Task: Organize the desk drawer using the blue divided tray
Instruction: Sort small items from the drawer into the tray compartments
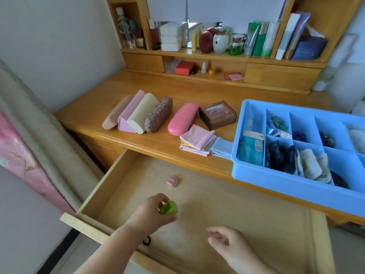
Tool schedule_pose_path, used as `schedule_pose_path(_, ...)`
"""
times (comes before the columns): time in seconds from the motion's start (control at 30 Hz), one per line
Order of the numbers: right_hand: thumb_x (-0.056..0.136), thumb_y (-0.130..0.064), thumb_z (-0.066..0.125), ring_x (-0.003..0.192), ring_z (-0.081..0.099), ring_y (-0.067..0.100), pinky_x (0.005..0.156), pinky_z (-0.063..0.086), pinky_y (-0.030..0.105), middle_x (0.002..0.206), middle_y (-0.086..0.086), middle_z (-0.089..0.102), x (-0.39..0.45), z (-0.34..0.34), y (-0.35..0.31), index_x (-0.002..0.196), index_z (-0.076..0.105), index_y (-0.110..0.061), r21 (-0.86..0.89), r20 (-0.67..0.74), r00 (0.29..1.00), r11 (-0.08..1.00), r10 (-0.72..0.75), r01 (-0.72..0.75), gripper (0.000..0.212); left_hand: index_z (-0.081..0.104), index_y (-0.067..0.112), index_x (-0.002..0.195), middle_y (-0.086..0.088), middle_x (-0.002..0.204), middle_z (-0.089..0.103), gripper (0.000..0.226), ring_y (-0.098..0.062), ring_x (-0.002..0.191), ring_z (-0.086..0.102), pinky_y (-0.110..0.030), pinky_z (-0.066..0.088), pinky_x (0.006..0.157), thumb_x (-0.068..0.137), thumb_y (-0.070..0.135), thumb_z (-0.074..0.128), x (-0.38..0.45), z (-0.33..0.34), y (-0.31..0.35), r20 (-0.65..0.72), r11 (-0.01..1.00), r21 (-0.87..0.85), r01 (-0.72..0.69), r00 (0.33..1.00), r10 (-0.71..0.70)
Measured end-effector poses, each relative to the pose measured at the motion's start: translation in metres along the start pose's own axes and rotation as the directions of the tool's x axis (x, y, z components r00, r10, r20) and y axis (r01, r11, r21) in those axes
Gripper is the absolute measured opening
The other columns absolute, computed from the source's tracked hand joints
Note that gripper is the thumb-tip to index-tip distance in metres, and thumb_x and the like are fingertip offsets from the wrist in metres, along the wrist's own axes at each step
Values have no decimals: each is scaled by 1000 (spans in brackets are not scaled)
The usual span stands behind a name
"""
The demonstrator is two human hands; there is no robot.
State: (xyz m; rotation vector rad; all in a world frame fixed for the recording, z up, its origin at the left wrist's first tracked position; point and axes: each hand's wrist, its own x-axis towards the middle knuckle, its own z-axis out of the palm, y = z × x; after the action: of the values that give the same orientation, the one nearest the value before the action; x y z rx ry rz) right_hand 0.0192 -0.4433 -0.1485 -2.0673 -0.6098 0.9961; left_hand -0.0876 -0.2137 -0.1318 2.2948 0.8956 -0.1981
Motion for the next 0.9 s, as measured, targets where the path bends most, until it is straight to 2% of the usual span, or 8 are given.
schedule_pose_path(0.07, 94, -23, 57, 78, 67, 12, 66, 51, 17, 97, 3, 70, -1, 0, -18, 116, 62, -21, 439, 92, 990, 888, 108, -138, 23, 51, 37, 94, 14, 89, 56, 40, 0, 72, 54, -9, 40, 59, 65, 45, 78, -13, 21, 33, -47, 984, -111, -140, 990, 136)
schedule_pose_path(0.13, 96, -30, 51, 80, 69, 20, 68, 53, 27, 96, 6, 72, -3, -3, -29, 115, 61, -26, 632, 184, 979, 752, 87, -186, 21, 52, 35, 89, 11, 87, 56, 35, -1, 71, 54, -10, 41, 62, 66, 37, 78, -25, 40, 58, -138, 955, -194, -226, 970, 201)
schedule_pose_path(0.27, 95, -12, 54, 89, 71, 21, 71, 55, 33, 100, 4, 74, -3, -10, -26, 112, 62, -21, 713, 117, 991, 688, 70, -133, 21, 59, 35, 97, 11, 95, 57, 39, -2, 73, 60, -13, 49, 66, 59, 30, 71, -35, 62, 85, -126, 889, -378, -257, 966, 226)
schedule_pose_path(0.37, 94, -11, 54, 73, 69, 22, 63, 55, 30, 93, 10, 74, -4, -20, -15, 112, 59, -16, 731, 38, 991, 673, 127, -114, 19, 56, 43, 104, 10, 104, 58, 45, -1, 78, 63, -20, 55, 74, 65, 25, 70, -29, 63, 82, -87, 843, -447, -298, 953, 291)
schedule_pose_path(0.5, 92, -7, 56, 59, 63, 21, 55, 52, 26, 82, 12, 71, -4, -30, 2, 108, 55, -9, 700, 26, 982, 697, 189, -153, 16, 56, 21, 124, -4, 126, 54, 42, -11, 102, 59, -26, 47, 92, 84, 14, 67, 18, 43, 54, -281, 932, -170, -320, 922, 266)
schedule_pose_path(0.57, 91, -3, 58, 61, 65, 20, 56, 53, 26, 85, 10, 70, -7, -35, 6, 104, 55, -11, 674, 36, 984, 723, 174, -153, 16, 40, 14, 141, -11, 145, 36, 55, -26, 127, 44, -31, 35, 106, 90, 19, 60, 47, 31, 44, -242, 976, 37, -215, 945, 218)
schedule_pose_path(0.7, 89, 0, 60, 66, 66, 18, 63, 52, 28, 84, 5, 68, -15, -49, 8, 102, 56, -15, 562, 4, 992, 820, 125, -106, 21, 17, 33, 149, 1, 159, 3, 61, -23, 144, 16, -33, 28, 113, 96, 23, 44, 87, 23, 26, -79, 932, 354, -75, 991, 110)
schedule_pose_path(0.9, 80, -13, 65, 77, 65, 18, 79, 52, 30, 88, 5, 70, -39, -79, -17, 106, 60, -25, 302, -107, 994, 952, -26, 58, 29, 50, 28, 133, 5, 134, 47, 45, -16, 123, 44, -25, 42, 95, 89, 17, 50, 68, 38, 21, -117, 866, 483, -131, 970, 212)
